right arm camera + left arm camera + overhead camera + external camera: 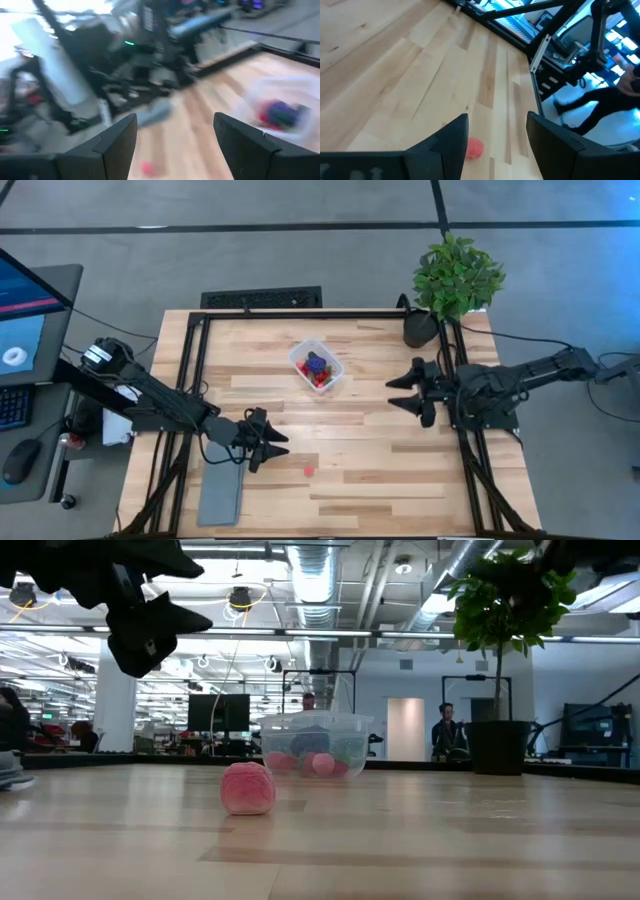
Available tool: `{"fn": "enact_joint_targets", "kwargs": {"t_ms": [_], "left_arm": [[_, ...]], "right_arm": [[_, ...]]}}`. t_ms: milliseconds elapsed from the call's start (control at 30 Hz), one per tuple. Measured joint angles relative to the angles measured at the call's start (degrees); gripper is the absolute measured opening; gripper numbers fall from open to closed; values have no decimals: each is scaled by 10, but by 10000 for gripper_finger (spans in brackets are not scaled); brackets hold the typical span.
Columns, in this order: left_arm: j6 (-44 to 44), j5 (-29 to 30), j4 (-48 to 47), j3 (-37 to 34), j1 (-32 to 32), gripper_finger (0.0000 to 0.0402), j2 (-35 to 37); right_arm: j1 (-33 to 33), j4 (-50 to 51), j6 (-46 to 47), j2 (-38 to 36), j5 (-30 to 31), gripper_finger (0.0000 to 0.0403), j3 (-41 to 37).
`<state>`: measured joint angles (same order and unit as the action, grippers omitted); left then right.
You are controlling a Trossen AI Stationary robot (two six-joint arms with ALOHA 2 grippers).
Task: Pick and placing Produce into tupperware
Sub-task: Put the peach into the transparent container
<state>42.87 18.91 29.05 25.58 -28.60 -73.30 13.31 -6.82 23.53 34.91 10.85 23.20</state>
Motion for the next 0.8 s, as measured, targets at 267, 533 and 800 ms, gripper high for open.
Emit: {"fn": "enact_joint_targets", "kwargs": {"t_ms": [267, 533, 800], "left_arm": [[10, 17, -33, 0, 0, 190, 0], [-34, 11, -46, 0, -5, 190, 0], [-100, 7, -68, 29, -5, 190, -35]], "right_arm": [[-60, 215, 32, -44, 58, 286, -4], [-44, 97, -148, -43, -85, 286, -4], [-81, 81, -180, -43, -110, 286, -4]]}}
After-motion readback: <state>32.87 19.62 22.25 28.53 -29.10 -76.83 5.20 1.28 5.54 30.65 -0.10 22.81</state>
